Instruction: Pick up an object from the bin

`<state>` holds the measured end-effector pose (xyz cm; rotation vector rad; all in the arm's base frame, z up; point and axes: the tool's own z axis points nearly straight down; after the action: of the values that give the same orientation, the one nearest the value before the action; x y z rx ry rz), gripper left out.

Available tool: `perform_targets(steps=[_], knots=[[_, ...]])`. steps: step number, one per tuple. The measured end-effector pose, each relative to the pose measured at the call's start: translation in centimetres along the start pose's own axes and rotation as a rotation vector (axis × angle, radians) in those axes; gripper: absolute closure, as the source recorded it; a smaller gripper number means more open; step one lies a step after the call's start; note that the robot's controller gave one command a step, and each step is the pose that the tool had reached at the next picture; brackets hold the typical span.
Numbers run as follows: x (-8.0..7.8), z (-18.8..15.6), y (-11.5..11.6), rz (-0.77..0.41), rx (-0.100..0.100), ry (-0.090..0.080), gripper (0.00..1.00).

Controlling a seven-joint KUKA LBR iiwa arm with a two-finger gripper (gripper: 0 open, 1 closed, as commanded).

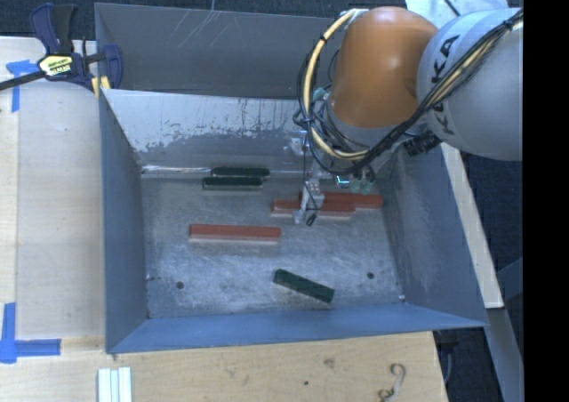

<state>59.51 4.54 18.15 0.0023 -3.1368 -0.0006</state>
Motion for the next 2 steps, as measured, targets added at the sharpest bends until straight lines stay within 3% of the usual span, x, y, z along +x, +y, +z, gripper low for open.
perform_targets(steps=[1,2], knots=[[-2.46,11.31,-5.45,-0.359,0.001,-0.003,0.0],[-2.63,10.99,-5.35,-0.358,0.001,-0.009,1.0]])
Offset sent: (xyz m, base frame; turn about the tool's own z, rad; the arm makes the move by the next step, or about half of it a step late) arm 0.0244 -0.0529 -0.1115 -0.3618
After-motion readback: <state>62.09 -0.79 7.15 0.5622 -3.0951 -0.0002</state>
